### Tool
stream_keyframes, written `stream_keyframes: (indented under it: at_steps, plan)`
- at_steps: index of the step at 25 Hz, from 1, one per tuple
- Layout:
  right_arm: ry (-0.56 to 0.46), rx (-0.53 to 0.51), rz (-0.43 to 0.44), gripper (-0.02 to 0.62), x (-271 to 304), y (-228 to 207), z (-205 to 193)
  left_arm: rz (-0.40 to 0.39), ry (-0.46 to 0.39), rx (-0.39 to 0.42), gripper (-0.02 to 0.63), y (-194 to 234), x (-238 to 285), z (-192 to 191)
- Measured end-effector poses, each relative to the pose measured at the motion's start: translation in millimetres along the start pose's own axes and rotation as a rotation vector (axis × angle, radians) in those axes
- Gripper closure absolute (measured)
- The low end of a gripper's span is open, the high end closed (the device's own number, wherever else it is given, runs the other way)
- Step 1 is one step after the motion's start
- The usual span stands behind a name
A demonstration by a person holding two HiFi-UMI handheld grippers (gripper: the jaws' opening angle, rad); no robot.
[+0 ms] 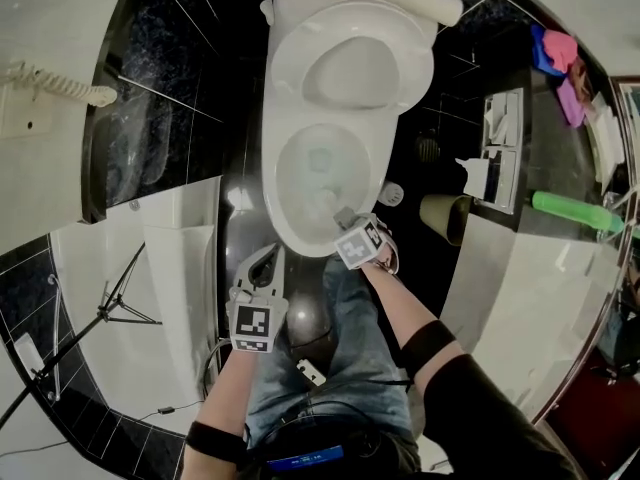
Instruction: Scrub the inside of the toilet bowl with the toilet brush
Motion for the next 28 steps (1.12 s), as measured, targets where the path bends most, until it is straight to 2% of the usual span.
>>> stream_keyframes:
  at_steps: [5, 9, 13, 25, 28]
  plan:
    - [-0.058, 0.016, 0.07, 0.403, -4.0, 36.5, 32.6, 0.015, -0.004, -0.016, 0.612, 8.4, -10.3, -7.3]
    - [-0.098, 0.025, 0.076, 0.403, -0.1, 53.6, 64.9, 0.034, -0.008, -0.032, 0.612, 17.7, -14.8, -12.0]
    - [-0.145, 0.006, 0.038, 0.403, -5.0, 42.1, 101.8, 0.05, -0.008, -0.04, 0.612, 27.6, -16.2, -12.8]
    - [-0.232, 0.09, 0.032, 0.403, 1.7, 9.1, 162.7, 0.053, -0.019, -0.048, 0.612, 38.5, 10.2, 3.1]
    - [-0.251, 0.11, 0.028, 0.403, 3.4, -3.3, 176.6, 0.039, -0.02, -0.02, 0.612, 39.2, 20.2, 5.3]
Point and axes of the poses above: the fingertips, and each gripper's own axes: x forward along the fingers, y to its left, z out of its top, the point moved 2 cm from there along -x, backward along the fingers, and after that the axes turned 13 degrees about -z, right-handed, at the moved point
